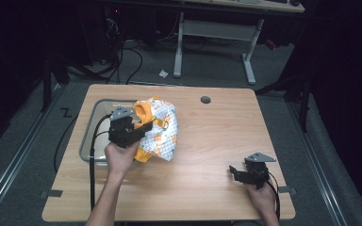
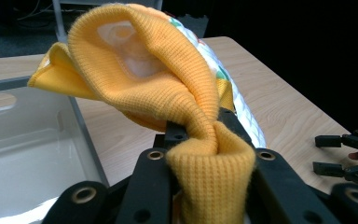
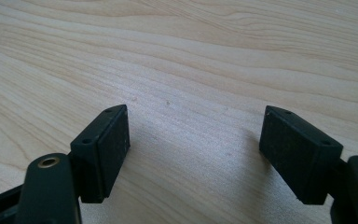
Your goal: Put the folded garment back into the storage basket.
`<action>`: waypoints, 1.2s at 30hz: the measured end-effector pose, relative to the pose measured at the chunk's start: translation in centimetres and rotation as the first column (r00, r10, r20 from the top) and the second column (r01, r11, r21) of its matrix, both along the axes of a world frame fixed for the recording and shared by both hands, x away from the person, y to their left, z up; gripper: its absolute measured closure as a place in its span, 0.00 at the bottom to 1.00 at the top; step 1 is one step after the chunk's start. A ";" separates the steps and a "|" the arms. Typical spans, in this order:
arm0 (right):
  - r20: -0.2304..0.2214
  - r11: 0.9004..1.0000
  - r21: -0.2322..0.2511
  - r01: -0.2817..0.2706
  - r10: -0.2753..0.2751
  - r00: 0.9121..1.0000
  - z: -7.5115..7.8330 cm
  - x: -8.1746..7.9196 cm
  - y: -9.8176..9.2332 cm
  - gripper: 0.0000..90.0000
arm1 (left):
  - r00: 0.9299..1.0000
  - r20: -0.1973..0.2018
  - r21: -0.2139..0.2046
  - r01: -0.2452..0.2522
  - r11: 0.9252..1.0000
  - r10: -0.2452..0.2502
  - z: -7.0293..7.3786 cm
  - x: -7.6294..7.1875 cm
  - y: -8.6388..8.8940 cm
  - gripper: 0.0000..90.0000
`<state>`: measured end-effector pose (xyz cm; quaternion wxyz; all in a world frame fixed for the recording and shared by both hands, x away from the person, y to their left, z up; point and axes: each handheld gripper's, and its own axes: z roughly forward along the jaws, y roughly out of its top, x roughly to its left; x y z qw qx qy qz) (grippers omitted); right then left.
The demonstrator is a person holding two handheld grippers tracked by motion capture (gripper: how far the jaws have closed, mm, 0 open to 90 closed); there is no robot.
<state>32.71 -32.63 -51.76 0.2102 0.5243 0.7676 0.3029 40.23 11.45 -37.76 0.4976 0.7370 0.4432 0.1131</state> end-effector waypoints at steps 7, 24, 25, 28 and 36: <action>0.000 1.000 0.000 0.000 0.000 1.000 0.0 0.0 0.0 0.27 | 1.000 0.003 -0.007 -0.016 1.000 0.016 0.2 0.1 1.0 0.86; 0.000 1.000 0.000 0.000 0.000 1.000 0.0 0.0 0.0 0.27 | 0.998 0.013 0.000 -0.061 0.998 0.061 0.5 0.5 3.5 0.86; 0.000 1.000 0.000 0.000 0.000 1.000 0.0 0.0 0.0 0.27 | 0.998 0.014 0.000 -0.066 0.998 0.066 0.5 0.5 3.7 0.85; 0.000 1.000 0.000 0.000 0.000 1.000 0.0 0.0 0.0 0.27 | 0.997 0.012 -0.001 -0.080 0.997 0.080 0.4 0.7 4.3 0.85; 0.000 1.000 0.000 0.001 -0.001 1.000 0.0 0.0 0.0 0.27 | 0.994 0.009 0.011 -0.109 0.994 0.109 0.4 1.0 5.9 0.85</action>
